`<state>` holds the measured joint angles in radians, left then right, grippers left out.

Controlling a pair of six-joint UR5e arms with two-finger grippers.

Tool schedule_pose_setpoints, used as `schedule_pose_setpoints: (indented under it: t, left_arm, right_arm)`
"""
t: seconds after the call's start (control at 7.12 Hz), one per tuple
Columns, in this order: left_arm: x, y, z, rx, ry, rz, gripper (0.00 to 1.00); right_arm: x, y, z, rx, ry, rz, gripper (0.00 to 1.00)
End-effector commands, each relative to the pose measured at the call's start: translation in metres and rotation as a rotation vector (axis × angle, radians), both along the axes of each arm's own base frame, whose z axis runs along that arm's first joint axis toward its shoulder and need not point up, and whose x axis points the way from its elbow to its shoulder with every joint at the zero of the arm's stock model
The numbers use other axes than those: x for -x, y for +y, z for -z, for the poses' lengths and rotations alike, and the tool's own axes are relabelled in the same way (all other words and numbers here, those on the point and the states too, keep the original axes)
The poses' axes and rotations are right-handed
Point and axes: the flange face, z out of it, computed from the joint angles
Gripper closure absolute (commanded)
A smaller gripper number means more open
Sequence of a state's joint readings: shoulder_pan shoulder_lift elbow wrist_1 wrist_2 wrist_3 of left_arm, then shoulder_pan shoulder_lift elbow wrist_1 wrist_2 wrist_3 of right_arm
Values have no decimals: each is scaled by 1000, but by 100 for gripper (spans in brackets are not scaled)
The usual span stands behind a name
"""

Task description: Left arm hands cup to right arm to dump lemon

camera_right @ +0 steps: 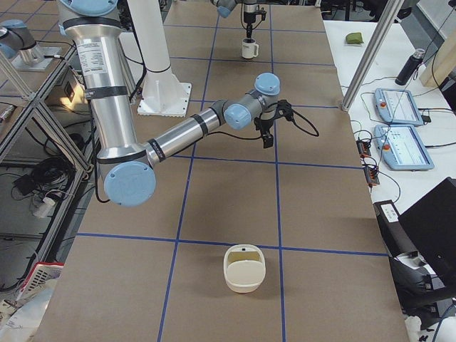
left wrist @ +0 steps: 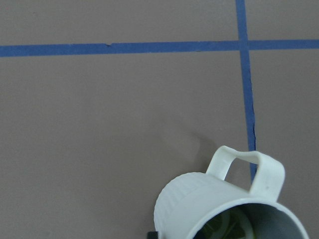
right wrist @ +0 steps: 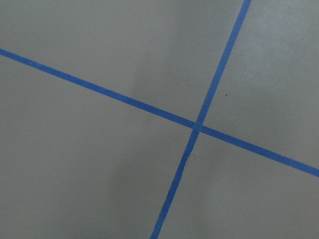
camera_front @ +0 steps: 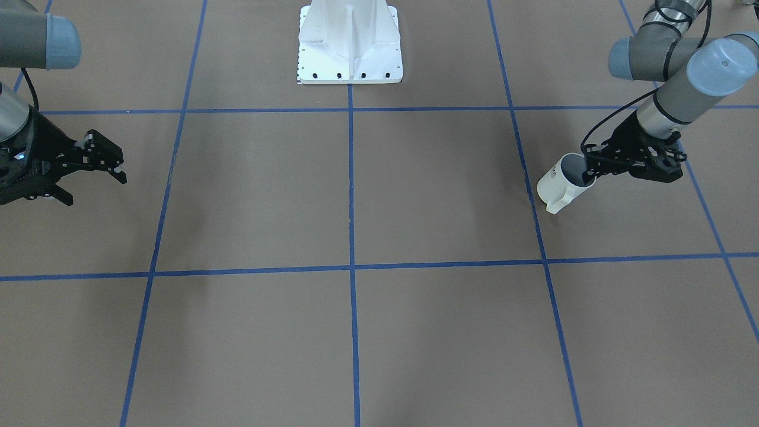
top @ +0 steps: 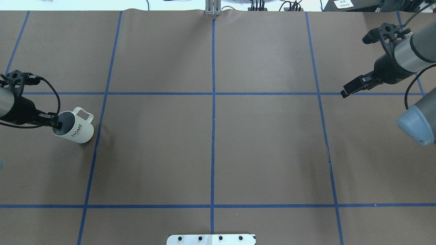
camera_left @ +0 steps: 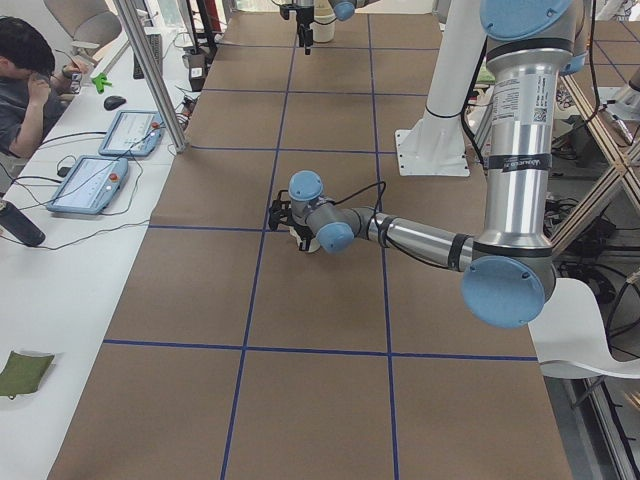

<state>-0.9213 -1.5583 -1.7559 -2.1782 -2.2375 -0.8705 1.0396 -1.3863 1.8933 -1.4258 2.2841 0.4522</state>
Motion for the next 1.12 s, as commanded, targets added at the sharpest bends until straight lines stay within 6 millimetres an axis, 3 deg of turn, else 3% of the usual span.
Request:
schedule_pose_setpoints:
  t: [0.0, 0.14, 0.42, 0.56, 0.7, 0.98]
  left_arm:
    - [9, 4, 29, 5, 8, 11, 100]
    - [10, 5, 59, 47, -22, 16, 100]
    - [-10, -23, 167, 236, -11, 149, 100]
    - [-24, -40, 219, 350, 29, 242, 100]
    - [-35, -53, 260, 440, 81, 316, 100]
    - [-52, -74, 328, 614, 172, 435, 100]
  right_arm:
    - [8, -5, 14, -85, -49, 9, 1]
    - [18, -17, 25, -154, -92, 12, 1]
    - [38, -26, 33, -274, -107, -13, 2]
    - [57, -25, 41, -393, -83, -77, 2]
    - [90, -18, 57, -487, -69, -105, 2]
    - [142, -14, 131, -646, -65, -216, 1]
